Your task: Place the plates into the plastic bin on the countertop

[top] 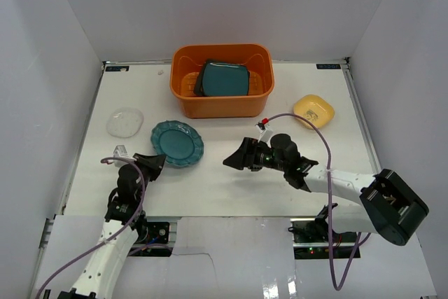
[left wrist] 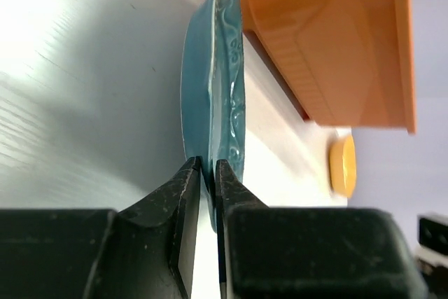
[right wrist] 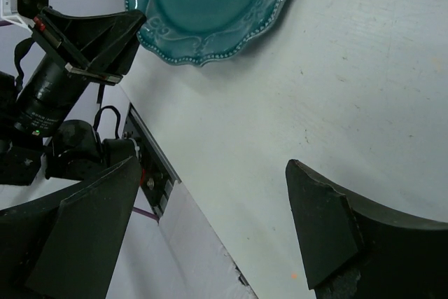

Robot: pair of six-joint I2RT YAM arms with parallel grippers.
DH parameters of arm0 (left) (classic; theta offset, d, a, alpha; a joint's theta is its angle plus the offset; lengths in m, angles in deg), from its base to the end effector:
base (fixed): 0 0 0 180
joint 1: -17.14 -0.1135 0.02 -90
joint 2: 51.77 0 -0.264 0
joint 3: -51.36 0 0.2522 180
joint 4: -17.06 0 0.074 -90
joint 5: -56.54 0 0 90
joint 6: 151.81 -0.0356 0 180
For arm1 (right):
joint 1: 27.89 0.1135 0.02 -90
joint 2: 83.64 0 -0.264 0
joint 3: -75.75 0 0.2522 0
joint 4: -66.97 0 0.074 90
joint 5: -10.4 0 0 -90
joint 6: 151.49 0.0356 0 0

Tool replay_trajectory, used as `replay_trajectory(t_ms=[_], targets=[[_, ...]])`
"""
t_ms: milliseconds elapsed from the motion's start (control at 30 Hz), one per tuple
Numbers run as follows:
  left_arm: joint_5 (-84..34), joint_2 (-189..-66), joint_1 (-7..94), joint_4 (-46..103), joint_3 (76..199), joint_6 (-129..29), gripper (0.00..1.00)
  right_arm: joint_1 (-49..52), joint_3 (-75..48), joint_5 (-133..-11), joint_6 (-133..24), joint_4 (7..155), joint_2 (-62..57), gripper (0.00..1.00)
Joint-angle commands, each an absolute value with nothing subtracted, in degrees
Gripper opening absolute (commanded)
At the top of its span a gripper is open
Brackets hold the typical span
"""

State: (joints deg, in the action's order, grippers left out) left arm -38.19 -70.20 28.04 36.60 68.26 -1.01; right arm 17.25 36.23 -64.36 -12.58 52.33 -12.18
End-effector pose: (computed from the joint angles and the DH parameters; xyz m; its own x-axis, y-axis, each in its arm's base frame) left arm 0.1221 -0.0205 0.1509 -0.2708 -0.8338 -0.4811 -0.2531 0.5439 -0.8001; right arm 0.1722 0.1863 0.1982 -0.7867 0.2403 -0.5686 -0.4078 0.4892 0.7710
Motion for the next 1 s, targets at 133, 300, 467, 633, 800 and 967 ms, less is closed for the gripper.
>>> replay_trajectory(t_ms=[133,300,467,633,800,967], targets=[[-24.8,-63.7,28.0,45.6,72.4,-2.5,0.0,17.5,39.0,-63.7,-8.8,43.6,-7.9,0.9],[-20.6,-63.5,29.3,45.8,74.5,-0.8,0.0,16.9,39.6,-64.2,-7.9,41.1,-5.0,0.9],[-17.2,-63.7,30.4,44.8,76.2,0.6,0.0,14.3,41.7,-63.7,-6.8,39.6,-3.6,0.9],[-12.4,-64.2,31.6,39.8,75.2,4.9,0.0,12.8,43.6,-62.6,-5.6,37.1,-2.6,0.9],[-9.7,-64.7,32.0,35.5,74.0,7.4,0.0,11.8,43.7,-61.9,-6.4,36.6,-0.6,0.9],[-6.2,-64.8,32.3,28.8,71.7,11.7,0.0,11.1,44.3,-59.7,-5.9,34.0,2.3,0.9]])
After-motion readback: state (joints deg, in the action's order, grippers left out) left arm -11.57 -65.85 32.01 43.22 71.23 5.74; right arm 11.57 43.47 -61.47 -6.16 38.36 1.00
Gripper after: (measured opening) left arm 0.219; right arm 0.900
